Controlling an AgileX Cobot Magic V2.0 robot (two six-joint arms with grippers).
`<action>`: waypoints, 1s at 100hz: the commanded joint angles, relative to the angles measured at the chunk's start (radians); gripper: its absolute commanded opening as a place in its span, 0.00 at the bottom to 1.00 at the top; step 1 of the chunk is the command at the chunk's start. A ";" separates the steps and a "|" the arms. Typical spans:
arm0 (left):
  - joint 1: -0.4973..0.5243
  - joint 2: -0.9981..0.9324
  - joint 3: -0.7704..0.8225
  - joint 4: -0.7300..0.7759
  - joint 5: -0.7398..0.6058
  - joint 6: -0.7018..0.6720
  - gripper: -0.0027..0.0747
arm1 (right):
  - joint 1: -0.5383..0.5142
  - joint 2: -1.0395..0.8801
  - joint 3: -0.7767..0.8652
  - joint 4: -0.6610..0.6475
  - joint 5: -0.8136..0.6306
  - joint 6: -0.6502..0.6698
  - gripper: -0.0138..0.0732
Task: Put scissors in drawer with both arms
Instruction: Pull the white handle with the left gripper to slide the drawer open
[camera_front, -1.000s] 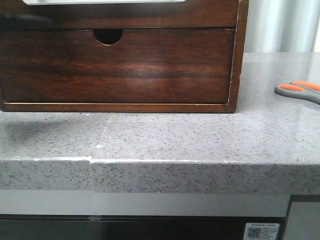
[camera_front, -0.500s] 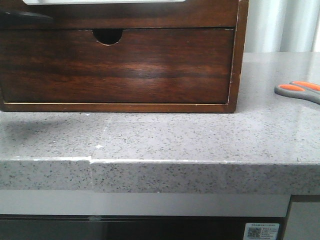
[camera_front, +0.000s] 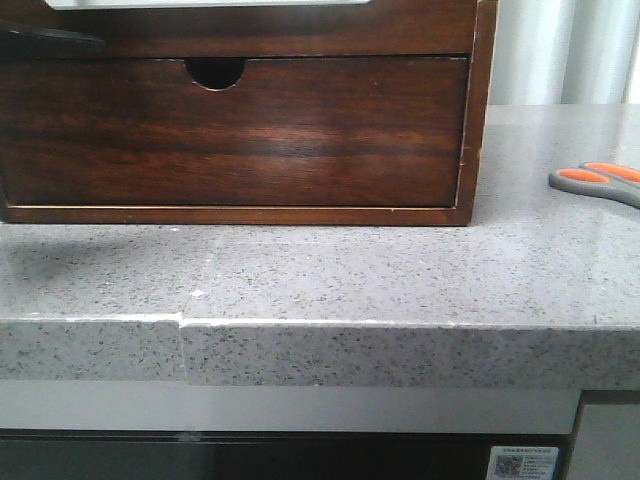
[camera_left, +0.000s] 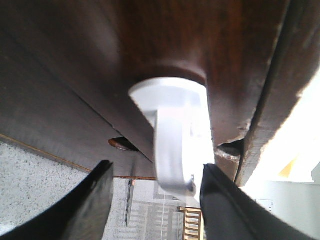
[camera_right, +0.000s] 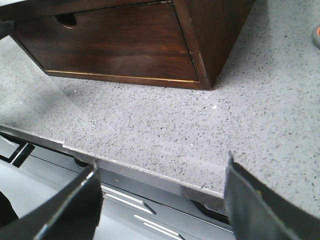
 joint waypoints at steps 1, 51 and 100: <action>0.001 -0.018 -0.026 -0.076 0.034 0.007 0.50 | -0.008 0.010 -0.038 0.007 -0.051 -0.008 0.69; 0.001 -0.018 -0.069 -0.076 0.025 0.005 0.50 | -0.008 0.010 -0.038 0.007 -0.047 -0.008 0.69; 0.001 -0.014 -0.069 -0.074 0.045 0.062 0.01 | -0.008 0.010 -0.038 0.007 -0.033 -0.008 0.69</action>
